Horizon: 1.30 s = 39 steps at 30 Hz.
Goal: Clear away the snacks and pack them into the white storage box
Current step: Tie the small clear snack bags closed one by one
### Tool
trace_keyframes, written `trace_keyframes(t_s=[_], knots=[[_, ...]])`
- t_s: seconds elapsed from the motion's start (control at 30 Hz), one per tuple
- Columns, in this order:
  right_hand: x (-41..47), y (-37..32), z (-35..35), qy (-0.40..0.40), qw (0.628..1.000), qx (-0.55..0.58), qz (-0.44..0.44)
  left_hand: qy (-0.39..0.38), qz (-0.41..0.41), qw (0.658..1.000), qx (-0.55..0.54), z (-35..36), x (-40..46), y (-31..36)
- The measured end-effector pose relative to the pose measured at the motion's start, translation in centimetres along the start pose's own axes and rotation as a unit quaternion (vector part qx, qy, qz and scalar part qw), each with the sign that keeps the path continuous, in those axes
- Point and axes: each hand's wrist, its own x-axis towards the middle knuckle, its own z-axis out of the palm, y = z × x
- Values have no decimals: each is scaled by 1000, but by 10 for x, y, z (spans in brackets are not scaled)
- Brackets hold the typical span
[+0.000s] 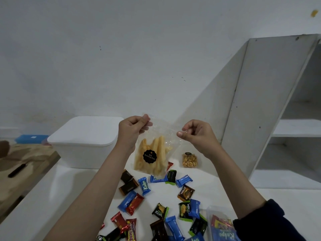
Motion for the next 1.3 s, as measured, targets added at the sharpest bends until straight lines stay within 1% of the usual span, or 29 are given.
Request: trace_keyframes(t_s=[0.07, 0.13, 0.23, 0.33, 0.4, 0.43, 0.47, 0.53, 0.57, 0.6, 0.67, 0.7, 0.73, 0.77, 0.87, 0.97, 1.07, 1.17, 1.23, 1.3], knots=[[-1, 0, -1, -6, 1000, -8, 8, 1, -5, 1000, 2, 0, 0, -1], [-3, -1, -4, -22, 998, -55, 16, -5, -9, 1000, 19, -1, 0, -3], [-4, -7, -4, -81, 986, -142, 13, -37, 10, 996, 80, 1, -2, -5], [-2, -9, 2, -116, 981, -157, 20, -75, 37, 991, 107, 9, -6, -7], [-1, -7, 5, -113, 984, -134, 35, -77, 43, 991, 103, 12, -7, -9], [-1, -5, 6, -108, 988, -104, 48, -69, 41, 991, 109, 12, -6, -11], [-2, -3, 7, -100, 990, -72, 62, -52, 37, 989, 136, 13, -6, -14], [-4, 3, 9, -74, 993, -23, 89, -4, 15, 973, 228, 15, -10, -19], [-6, 7, 11, -62, 993, -7, 102, 10, -4, 966, 257, 18, -14, -20], [-8, 11, 12, -55, 992, 5, 113, 3, -32, 965, 260, 21, -17, -22], [-11, 17, 16, -54, 990, 17, 127, -60, -122, 966, 221, 28, -25, -22], [-13, 18, 17, -54, 990, 15, 131, -95, -168, 961, 199, 31, -30, -22], [-15, 20, 19, -53, 990, 15, 133, -119, -193, 957, 182, 34, -32, -24], [-16, 22, 20, -50, 989, 22, 137, -128, -197, 957, 171, 36, -34, -26], [-21, 27, 21, -39, 985, 62, 155, -119, -166, 967, 152, 38, -33, -33], [-22, 31, 19, -12, 978, 102, 180, -124, -169, 970, 120, 37, -31, -36], [-21, 31, 18, 18, 962, 175, 211, -114, -173, 977, 59, 37, -32, -36], [-20, 32, 20, 29, 938, 239, 251, -109, -166, 980, 29, 37, -33, -37], [-20, 35, 22, 29, 931, 252, 263, -106, -166, 980, 21, 37, -34, -37], [-20, 36, 23, 31, 934, 243, 258, -100, -165, 981, 25, 37, -33, -37]])
